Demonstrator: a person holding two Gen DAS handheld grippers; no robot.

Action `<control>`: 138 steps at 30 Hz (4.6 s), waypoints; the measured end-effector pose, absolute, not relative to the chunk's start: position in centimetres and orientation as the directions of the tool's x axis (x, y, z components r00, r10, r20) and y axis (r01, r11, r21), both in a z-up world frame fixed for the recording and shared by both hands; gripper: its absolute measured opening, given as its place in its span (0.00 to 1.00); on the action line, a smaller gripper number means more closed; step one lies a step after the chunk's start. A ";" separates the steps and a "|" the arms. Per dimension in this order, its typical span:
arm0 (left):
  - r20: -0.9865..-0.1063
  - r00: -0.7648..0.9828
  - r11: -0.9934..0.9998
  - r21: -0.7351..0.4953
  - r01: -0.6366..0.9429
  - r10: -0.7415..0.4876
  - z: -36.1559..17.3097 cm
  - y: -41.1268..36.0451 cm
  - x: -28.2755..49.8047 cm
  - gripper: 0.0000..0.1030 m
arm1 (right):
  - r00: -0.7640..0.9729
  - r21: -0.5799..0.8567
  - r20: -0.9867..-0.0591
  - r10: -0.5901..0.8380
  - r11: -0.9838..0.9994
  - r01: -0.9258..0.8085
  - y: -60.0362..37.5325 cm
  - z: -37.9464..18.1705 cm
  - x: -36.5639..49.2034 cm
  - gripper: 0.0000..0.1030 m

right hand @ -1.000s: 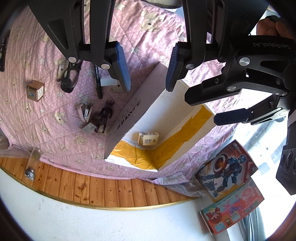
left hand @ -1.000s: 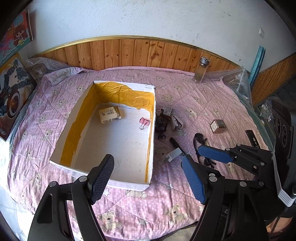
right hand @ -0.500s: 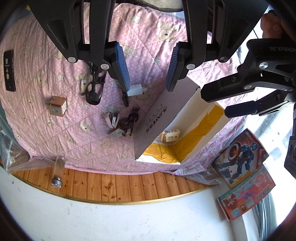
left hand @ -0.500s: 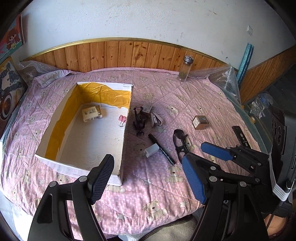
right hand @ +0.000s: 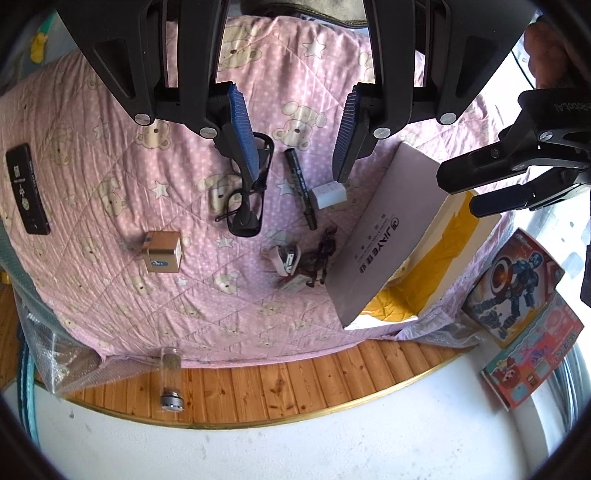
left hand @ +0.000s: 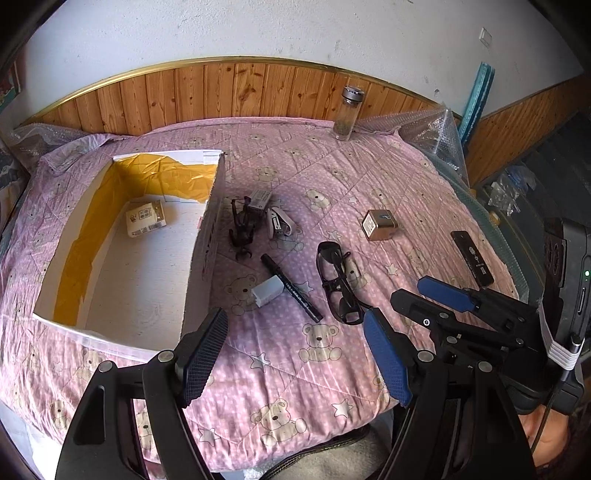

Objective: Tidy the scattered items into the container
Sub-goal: 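Move the left tool to the white charger while the right tool approaches the black glasses, then grasp the white charger with the left tool while the right tool grasps the black glasses, then carry the charger and glasses with both tools over the open box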

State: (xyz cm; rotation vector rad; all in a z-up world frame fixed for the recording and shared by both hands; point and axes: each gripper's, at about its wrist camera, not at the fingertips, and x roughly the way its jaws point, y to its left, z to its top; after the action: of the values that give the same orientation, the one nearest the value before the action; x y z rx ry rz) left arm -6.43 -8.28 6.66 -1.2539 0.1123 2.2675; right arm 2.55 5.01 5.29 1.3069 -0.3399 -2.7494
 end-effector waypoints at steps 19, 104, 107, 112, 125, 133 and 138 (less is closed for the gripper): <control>-0.895 -0.312 -0.874 -0.149 -0.462 0.318 -2.9 -3.2 -12.8 0.75 | -0.523 0.292 -0.828 -0.204 -0.952 -0.091 9.0 -1.7 -1.7 0.43; -0.800 -0.403 -0.856 -0.246 -0.455 0.444 0.0 -7.3 -9.9 0.22 | -0.574 0.271 -0.792 -0.208 -0.962 -0.024 5.6 0.1 0.0 0.17; -0.791 -0.411 -0.854 -0.253 -0.454 0.453 0.5 -7.7 -9.6 0.22 | -0.578 0.267 -0.789 -0.208 -0.963 -0.019 5.1 0.5 0.2 0.16; -0.773 -0.427 -0.851 -0.266 -0.453 0.469 1.6 -8.5 -9.1 0.22 | -0.589 0.263 -0.779 -0.216 -0.965 0.005 4.3 1.5 0.8 0.16; -0.740 -0.467 -0.857 -0.296 -0.421 0.485 3.6 -11.4 -9.0 0.22 | -0.605 0.252 -0.760 -0.236 -0.966 0.061 1.6 3.4 1.1 0.16; -0.733 -0.510 -0.880 -0.265 -0.395 0.450 4.4 -13.0 -9.2 0.22 | -0.590 0.260 -0.759 -0.275 -0.959 0.112 -0.4 4.1 -0.4 0.16; -0.709 -0.550 -0.894 -0.290 -0.343 0.441 5.5 -16.0 -9.6 0.22 | -0.595 0.247 -0.744 -0.304 -0.952 0.179 -2.9 5.5 -1.7 0.16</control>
State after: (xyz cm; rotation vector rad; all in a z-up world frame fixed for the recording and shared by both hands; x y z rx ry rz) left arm -9.62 -16.02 5.46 -1.1556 -0.1617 2.4254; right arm -1.67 -2.86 5.51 1.2423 -0.2123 -2.5777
